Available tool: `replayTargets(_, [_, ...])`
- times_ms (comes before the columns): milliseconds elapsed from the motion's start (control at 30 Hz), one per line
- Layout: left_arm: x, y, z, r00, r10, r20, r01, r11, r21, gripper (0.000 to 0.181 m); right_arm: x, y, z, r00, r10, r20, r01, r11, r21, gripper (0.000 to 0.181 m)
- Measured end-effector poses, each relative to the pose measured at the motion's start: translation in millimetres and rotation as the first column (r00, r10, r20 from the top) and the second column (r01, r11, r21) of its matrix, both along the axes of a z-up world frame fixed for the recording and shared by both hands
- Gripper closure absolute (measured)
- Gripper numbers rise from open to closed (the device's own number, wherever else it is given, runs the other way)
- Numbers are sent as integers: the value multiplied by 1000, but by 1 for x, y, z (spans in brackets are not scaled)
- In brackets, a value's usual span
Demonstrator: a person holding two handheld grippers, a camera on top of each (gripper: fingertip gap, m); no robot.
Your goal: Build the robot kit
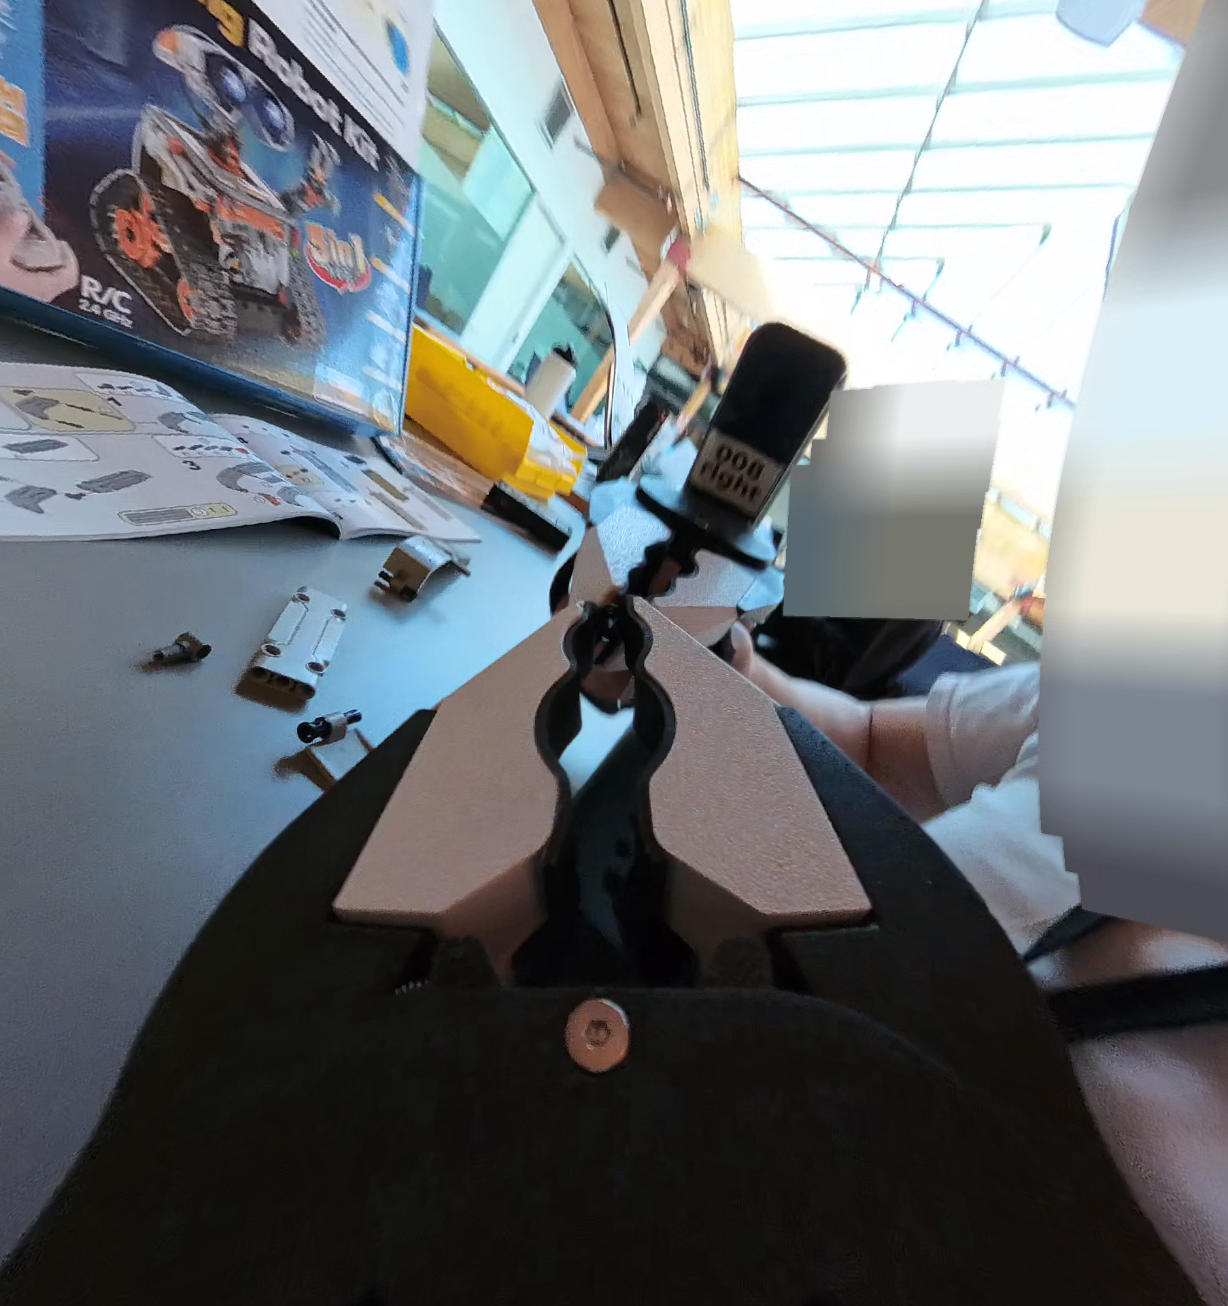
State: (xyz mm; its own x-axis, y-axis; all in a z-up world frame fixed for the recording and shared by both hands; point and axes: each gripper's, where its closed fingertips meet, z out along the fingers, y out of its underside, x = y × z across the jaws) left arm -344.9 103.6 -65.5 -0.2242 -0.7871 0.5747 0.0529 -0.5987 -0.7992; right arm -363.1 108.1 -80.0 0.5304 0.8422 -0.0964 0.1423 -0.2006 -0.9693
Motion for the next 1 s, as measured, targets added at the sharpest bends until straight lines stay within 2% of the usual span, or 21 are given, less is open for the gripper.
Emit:
replayTargets(133, [-14,-3,-7,991,-6,-137,45,958,284,159,-2,-10,-1,976,15,216,-62,975,214,180])
replayTargets(267, [-22,-24,-8,973,-68,-221,164,876,454,157,-8,-18,2,940,-17,341,-131,905,405,179])
replayTargets(300, [-22,-26,-10,971,-62,-233,172,855,489,155,-10,-22,2,930,-12,368,-163,883,441,179])
replayTargets(367, [-21,-28,-6,977,-34,-212,147,823,549,164,-10,-22,3,915,-48,401,-171,854,491,179])
replayTargets(467, [-21,-29,-5,980,-15,-199,133,794,594,175,-10,-23,4,914,-53,402,-172,846,505,179])
replayTargets(1000, [-16,-35,0,983,22,-185,116,707,697,176,-11,-28,12,895,-109,431,-193,778,598,179])
